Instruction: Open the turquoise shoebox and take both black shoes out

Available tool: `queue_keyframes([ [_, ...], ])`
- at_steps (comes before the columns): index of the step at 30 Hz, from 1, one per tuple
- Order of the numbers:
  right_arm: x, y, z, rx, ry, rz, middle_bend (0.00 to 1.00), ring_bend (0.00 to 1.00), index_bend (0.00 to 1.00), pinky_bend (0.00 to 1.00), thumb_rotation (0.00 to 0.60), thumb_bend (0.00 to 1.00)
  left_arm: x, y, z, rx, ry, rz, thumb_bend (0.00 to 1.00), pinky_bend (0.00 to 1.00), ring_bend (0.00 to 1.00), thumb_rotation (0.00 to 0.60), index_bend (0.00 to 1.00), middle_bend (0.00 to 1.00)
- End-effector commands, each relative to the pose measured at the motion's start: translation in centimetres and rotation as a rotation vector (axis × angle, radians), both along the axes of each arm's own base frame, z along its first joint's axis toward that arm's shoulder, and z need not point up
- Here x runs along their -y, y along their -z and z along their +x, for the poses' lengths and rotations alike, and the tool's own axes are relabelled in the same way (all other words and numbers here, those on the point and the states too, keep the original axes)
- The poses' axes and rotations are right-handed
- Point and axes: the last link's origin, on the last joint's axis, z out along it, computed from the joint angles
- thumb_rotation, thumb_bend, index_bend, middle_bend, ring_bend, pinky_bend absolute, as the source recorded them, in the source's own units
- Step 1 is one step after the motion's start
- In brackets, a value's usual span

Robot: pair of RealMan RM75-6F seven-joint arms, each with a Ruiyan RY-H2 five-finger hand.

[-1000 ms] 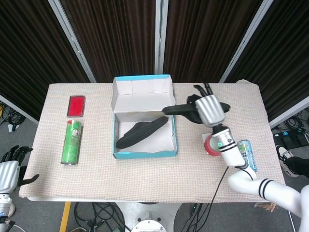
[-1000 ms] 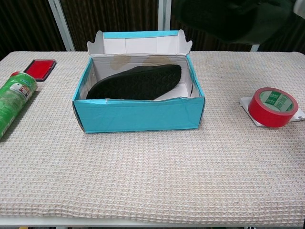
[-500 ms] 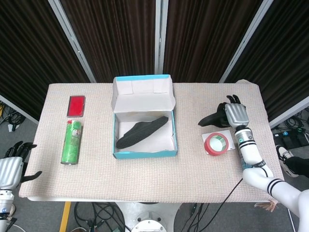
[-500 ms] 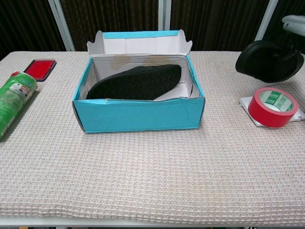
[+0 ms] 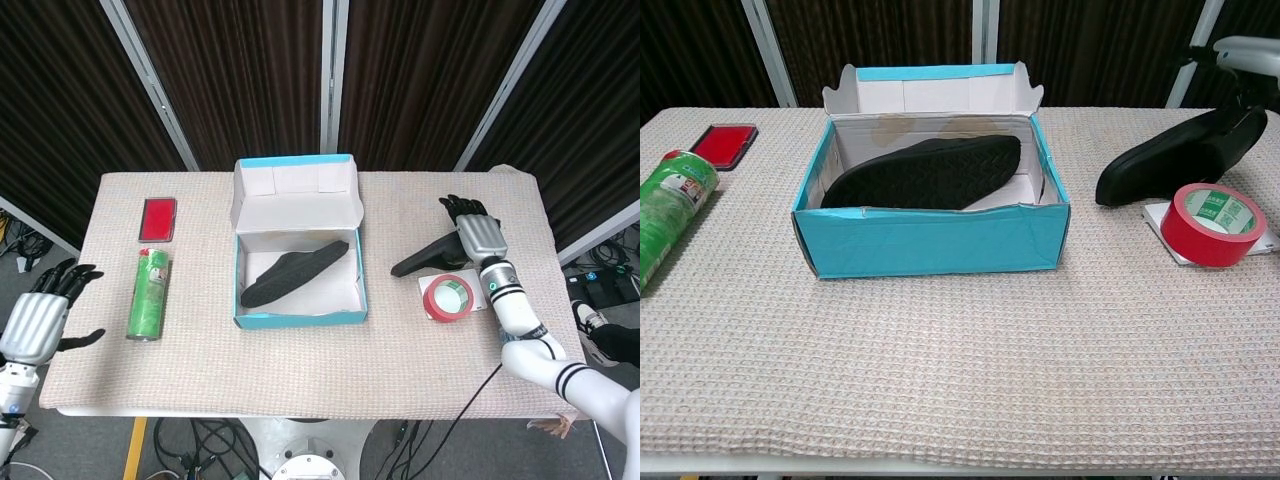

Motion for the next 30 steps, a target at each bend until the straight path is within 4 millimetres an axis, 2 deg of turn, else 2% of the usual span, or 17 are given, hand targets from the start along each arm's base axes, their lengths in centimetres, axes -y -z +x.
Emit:
queue_keyframes([
  [1,-2.1,-4.4,1.5,0.011,-0.086,-0.082,0.0,0.0,0.0,0.0,0.6,0.1,-2.6,-0.3,3.5,0.025,0.113,-0.054,0.02,0.17,0.08,0.6,0.22,0.16],
  [4,-3.5,-6.8,2.1,0.007,-0.113,-0.12,0.0,0.0,0.0,0.0,0.6,0.1,-5.1,0.3,7.1,0.043,0.203,-0.112,0.02,0.17,0.08,0.6,0.22,0.16],
  [7,-4.8,-8.9,2.6,0.029,-0.12,-0.153,0.0,0.0,0.0,0.0,0.6,0.1,-7.8,1.7,11.1,0.056,0.267,-0.194,0.02,0.17,0.08,0.6,0.22,0.16],
  [12,-6.2,-10.5,2.8,0.055,-0.125,-0.183,0.0,0.0,0.0,0.0,0.6,0.1,-10.8,5.5,16.7,0.055,0.314,-0.319,0.02,0.21,0.11,0.6,0.22,0.17],
  [16,-6.6,-11.0,2.7,0.052,-0.123,-0.19,0.0,0.0,0.0,0.0,0.6,0.1,-12.1,8.8,19.8,0.007,0.328,-0.366,0.02,0.24,0.13,0.6,0.22,0.18],
  [23,-6.6,-10.9,2.4,0.052,-0.118,-0.187,0.0,0.0,0.0,0.0,0.6,0.1,-13.9,14.3,22.6,-0.032,0.227,-0.424,0.02,0.27,0.13,0.6,0.22,0.18],
  [30,-6.3,-10.6,2.1,0.068,-0.116,-0.182,0.0,0.0,0.0,0.0,0.6,0.1,-14.7,17.6,23.9,-0.051,0.087,-0.438,0.02,0.28,0.13,0.6,0.2,0.18],
])
